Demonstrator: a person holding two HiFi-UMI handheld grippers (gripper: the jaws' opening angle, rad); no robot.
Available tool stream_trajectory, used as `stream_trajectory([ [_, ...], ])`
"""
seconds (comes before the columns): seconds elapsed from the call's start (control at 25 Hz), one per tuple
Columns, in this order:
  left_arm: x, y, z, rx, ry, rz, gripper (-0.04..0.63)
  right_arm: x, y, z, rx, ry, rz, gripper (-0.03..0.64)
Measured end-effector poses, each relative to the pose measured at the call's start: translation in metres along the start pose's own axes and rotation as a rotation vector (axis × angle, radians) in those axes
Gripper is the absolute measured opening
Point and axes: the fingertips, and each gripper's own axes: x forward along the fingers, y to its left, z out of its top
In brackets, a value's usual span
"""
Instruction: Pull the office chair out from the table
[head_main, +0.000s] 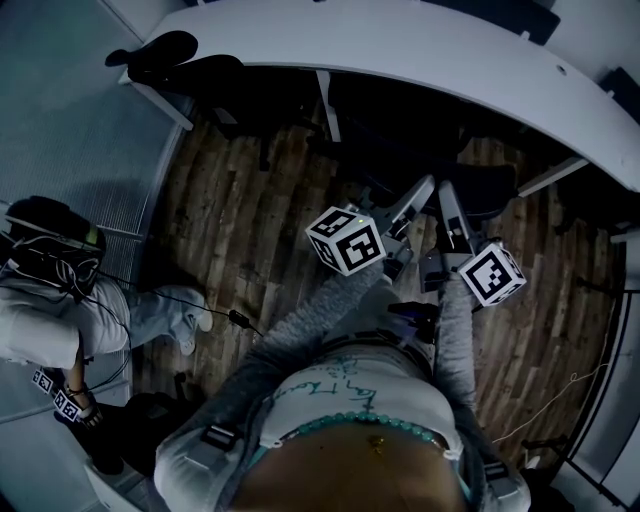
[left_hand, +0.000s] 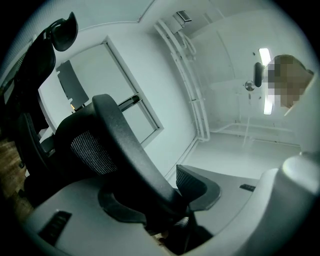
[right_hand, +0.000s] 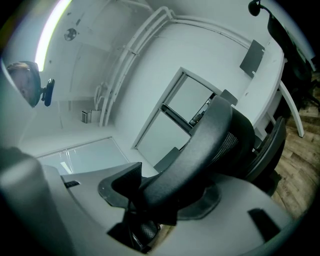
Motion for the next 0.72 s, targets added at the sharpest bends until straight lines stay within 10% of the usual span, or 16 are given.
stream_trajectory([
  [0.72, -0.043, -0.038, -0.023, -0.02, 0.016, -0.027, 0.209, -0.055, 0.022, -0.017, -0.001, -0.032, -0.007, 0.221],
])
